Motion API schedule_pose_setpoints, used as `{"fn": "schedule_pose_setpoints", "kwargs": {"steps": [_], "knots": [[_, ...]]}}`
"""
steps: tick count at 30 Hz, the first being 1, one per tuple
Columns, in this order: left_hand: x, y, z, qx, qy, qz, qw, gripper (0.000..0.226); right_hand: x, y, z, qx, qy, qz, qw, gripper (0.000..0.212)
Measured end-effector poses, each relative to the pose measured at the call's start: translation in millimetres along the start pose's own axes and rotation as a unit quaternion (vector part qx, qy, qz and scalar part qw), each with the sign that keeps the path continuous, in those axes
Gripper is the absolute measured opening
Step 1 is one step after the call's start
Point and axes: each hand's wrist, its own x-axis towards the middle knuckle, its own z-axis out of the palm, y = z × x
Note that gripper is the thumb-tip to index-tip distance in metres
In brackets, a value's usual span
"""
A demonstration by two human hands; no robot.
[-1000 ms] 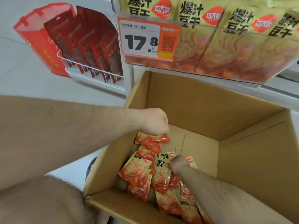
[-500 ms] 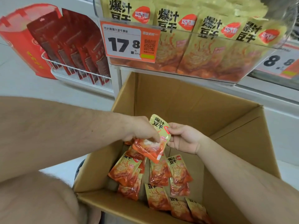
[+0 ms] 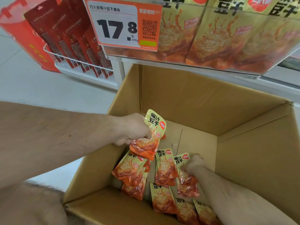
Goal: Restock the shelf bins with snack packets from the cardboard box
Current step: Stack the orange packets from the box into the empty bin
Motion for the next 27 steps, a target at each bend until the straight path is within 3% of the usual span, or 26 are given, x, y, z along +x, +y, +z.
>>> {"fn": "schedule_pose_setpoints", "kwargs": {"steps": [3,9,12,15,17,19,22,27], "knots": [[1,-3,0,0.001,0.007,-0.001,1.0,0.012,-10,-7,-7,-0.036,-0.019,-0.007,0.999,0.032],[-1,2,-9,-0.025,0.034,0.047,0.998,0.024,-34,11,-30,-0.09,0.083,-0.076,0.99,0.002],[-4,6,-15,-0.046,0.043,0.068,0.996,0.03,-48,18,-50,-0.049,0.106,-0.078,0.99,0.017],[-13,9,-20,-0.059,0.057,0.083,0.993,0.034,-65,7,-84,0.176,0.035,-0.09,0.98,0.004],[-20,11,-25,-0.067,0.052,0.089,0.992,0.031,-88,-6,-112,0.335,-0.074,-0.115,0.932,0.014],[-26,14,-27,-0.07,0.039,0.099,0.992,0.029,-123,-25,-138,0.411,-0.16,-0.169,0.881,0.019],[-38,22,-28,-0.079,0.016,0.116,0.99,0.033,-178,-55,-162,0.422,-0.211,-0.245,0.847,0.021],[-66,35,-25,-0.059,-0.019,0.152,0.986,0.044,-227,-90,-168,0.389,-0.14,-0.261,0.872,0.017]]}}
